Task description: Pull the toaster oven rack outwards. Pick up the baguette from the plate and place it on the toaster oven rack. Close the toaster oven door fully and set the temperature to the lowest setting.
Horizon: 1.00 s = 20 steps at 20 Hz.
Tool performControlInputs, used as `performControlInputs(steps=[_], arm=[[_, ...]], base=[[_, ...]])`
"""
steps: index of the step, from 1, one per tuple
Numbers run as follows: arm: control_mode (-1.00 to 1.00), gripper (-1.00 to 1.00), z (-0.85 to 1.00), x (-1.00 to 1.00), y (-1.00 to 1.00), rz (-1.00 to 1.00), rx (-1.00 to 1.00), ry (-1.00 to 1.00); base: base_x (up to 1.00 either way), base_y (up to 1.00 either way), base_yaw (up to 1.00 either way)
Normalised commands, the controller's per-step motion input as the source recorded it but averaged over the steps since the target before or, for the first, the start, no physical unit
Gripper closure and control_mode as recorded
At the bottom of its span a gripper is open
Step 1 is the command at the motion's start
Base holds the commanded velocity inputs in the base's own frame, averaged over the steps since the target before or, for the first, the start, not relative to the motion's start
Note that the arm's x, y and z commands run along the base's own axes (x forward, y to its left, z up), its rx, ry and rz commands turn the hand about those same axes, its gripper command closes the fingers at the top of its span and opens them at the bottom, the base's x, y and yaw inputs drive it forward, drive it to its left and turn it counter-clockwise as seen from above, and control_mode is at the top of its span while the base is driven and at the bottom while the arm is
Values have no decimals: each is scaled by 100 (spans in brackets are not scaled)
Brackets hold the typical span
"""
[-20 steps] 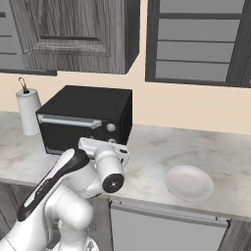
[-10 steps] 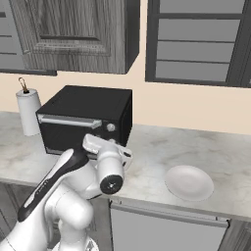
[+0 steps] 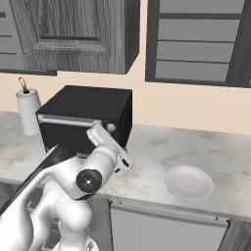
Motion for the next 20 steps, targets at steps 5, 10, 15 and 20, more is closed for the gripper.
performControlInputs(steps=[5, 10, 15, 20], arm=[[-100, -100, 22, -66, 36, -46, 21, -3], [-100, -100, 23, -55, 78, -47, 24, -8], [-100, -100, 9, -44, 36, -36, 49, -1], [-100, -100, -1, -39, 17, -34, 59, -4]], base=[[0, 0, 0], [0, 0, 0], [0, 0, 0], [0, 0, 0]])
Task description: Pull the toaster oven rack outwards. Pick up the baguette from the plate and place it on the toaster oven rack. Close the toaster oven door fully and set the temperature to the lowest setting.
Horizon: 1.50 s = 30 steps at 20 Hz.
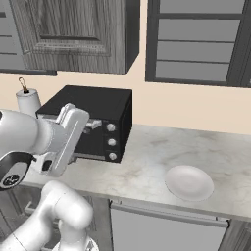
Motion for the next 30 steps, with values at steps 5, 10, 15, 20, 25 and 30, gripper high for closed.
performControlInputs(steps=[5, 10, 15, 20, 25, 30], arm=[[-100, -100, -16, -25, 20, -34, 57, -23], [-100, -100, -32, -4, 15, -33, 57, -33], [-100, -100, -41, -1, 19, -34, 56, -35], [-100, -100, -32, 19, 49, -37, 34, -25], [-100, -100, -12, 80, 61, -24, -3, -1], [-100, -100, -39, 56, 38, -34, 29, -2]], base=[[0, 0, 0], [0, 0, 0], [0, 0, 0], [0, 0, 0], [0, 0, 0], [0, 0, 0]])
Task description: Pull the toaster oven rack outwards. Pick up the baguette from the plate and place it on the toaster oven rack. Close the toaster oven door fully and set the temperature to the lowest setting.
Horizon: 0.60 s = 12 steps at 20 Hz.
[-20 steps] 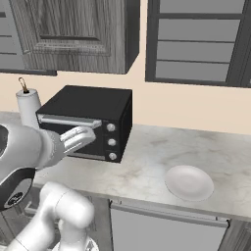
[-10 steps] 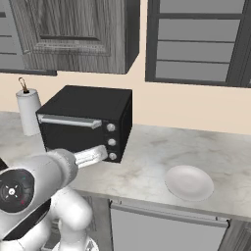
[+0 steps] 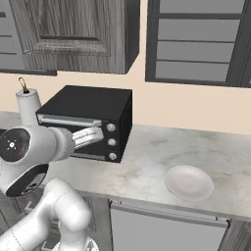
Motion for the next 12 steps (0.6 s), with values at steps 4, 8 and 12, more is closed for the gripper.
performControlInputs(steps=[4, 8, 12], arm=[[-100, -100, -51, 6, 0, -38, 55, -12], [-100, -100, -29, 0, 0, -40, 61, -17], [-100, -100, -2, 0, 1, -40, 59, -15]], base=[[0, 0, 0], [0, 0, 0], [0, 0, 0]])
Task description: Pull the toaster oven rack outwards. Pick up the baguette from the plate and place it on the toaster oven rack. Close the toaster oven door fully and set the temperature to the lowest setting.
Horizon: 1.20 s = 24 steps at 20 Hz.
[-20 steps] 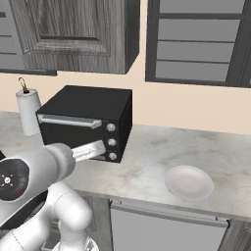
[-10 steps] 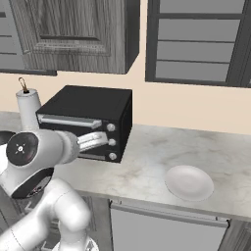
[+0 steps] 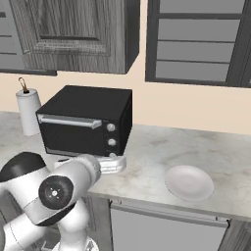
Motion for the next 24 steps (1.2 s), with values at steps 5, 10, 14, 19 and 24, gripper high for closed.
performControlInputs(steps=[5, 10, 14, 19, 24], arm=[[-100, -100, 0, -20, 0, -31, 61, -11], [-100, -100, 16, -31, 2, -21, 58, 0], [-100, -100, 30, -14, 18, -21, 52, 0], [-100, -100, 10, 0, 28, -19, 33, 2], [-100, -100, 0, 5, 55, -9, 0, 2]], base=[[0, 0, 0], [0, 0, 0], [0, 0, 0], [0, 0, 0], [0, 0, 0]])
